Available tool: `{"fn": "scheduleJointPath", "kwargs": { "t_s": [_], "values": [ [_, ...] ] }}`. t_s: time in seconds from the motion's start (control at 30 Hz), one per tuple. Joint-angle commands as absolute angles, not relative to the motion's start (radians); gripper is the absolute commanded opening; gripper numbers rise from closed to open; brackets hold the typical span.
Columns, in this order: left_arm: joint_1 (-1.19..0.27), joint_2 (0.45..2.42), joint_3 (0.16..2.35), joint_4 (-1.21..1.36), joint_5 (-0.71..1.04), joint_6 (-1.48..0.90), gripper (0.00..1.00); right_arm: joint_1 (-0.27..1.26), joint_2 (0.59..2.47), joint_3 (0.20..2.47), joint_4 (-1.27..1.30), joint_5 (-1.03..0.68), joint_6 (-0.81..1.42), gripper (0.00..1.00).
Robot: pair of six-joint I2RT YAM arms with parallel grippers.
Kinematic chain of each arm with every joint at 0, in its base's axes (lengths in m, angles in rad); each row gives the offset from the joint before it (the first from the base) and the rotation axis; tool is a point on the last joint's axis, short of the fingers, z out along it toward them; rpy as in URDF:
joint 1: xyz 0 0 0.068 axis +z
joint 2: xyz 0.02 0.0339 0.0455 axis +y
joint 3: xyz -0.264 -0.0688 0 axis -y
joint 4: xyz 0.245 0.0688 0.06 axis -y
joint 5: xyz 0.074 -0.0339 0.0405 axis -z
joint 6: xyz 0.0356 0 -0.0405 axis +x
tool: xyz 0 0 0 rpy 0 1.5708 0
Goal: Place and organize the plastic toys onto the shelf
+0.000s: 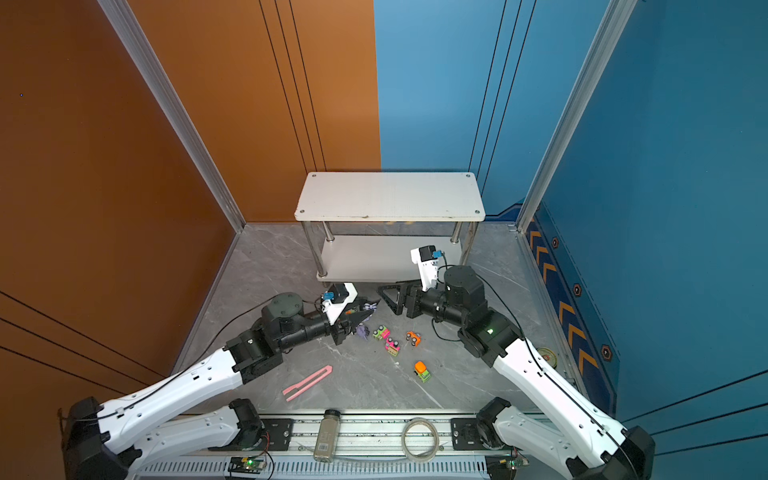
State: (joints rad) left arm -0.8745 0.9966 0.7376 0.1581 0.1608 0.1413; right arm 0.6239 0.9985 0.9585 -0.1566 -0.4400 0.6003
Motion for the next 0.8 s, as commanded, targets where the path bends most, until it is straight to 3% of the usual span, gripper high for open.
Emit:
{"fn": "scheduleJointPath", "kwargs": {
  "t_s": [0.0,0.43,0.77],
  "values": [
    [-0.916,1.002,0.764,0.123,0.062,0.27,0.0,0.661,1.063,1.019,-0.255,-0.436,0.609,0.77],
    [-0.948,1.019,0.762,0.103,0.006,0.33,0.0,0.773,1.167,1.058,-0.338,-0.424,0.581,0.78],
    [-0.959,1.015,0.758,0.102,0.018,0.342,0.0,0.772,1.174,1.045,-0.354,-0.444,0.581,0.71]
  ]
}}
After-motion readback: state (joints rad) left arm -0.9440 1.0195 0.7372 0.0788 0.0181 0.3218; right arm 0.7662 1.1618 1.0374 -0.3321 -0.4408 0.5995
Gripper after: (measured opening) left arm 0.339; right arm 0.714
